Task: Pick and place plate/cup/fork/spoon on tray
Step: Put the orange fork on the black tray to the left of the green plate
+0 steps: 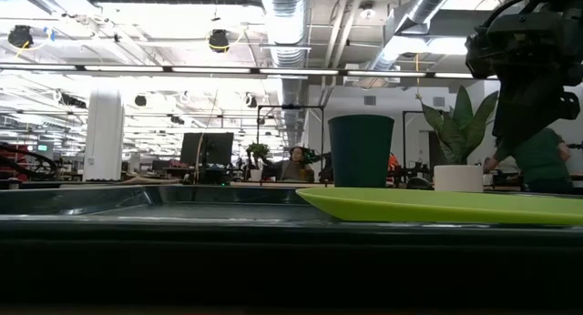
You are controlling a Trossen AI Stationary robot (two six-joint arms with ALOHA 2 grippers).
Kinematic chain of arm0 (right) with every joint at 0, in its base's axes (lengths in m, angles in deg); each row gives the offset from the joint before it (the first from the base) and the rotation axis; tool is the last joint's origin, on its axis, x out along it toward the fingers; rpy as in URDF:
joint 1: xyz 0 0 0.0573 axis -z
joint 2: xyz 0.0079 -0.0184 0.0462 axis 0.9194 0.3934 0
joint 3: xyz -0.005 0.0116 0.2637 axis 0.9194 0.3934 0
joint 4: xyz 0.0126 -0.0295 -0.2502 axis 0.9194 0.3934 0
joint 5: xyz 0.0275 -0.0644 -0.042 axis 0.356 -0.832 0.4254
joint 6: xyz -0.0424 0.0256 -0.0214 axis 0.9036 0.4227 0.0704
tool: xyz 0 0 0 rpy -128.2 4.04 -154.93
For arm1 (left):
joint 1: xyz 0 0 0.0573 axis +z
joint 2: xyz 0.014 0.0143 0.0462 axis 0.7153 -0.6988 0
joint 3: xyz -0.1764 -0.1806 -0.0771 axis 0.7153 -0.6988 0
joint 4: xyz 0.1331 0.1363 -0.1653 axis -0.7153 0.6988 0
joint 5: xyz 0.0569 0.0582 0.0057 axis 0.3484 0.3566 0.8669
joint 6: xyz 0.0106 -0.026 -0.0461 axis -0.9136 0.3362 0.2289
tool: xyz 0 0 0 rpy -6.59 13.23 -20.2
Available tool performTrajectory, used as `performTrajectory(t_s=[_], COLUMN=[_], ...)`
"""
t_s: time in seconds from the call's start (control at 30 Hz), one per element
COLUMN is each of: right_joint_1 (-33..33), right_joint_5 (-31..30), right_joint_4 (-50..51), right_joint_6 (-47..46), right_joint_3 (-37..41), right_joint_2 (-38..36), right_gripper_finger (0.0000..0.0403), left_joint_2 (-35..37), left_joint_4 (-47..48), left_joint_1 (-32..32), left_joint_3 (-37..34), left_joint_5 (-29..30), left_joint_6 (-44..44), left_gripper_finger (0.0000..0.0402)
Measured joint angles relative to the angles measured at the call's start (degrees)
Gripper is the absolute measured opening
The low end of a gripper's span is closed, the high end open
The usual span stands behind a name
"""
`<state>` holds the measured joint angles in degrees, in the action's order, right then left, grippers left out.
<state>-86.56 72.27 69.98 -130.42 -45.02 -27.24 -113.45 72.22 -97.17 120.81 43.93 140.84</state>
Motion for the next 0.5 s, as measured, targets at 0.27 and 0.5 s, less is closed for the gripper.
performTrajectory(t_s=[0.27,0.5], right_joint_1=[0.0,0.0], right_joint_5=[0.0,0.0], right_joint_4=[0.0,0.0], right_joint_6=[0.0,0.0], right_joint_3=[0.0,0.0], right_joint_2=[0.0,0.0], right_gripper_finger=[0.0205,0.0205], left_joint_2=[0.0,0.0], left_joint_4=[-1.3,-2.1], left_joint_1=[-0.3,-0.4], left_joint_3=[-0.1,0.0], left_joint_5=[6.2,8.7], left_joint_6=[1.8,1.2], left_gripper_finger=[0.0088,0.0015])
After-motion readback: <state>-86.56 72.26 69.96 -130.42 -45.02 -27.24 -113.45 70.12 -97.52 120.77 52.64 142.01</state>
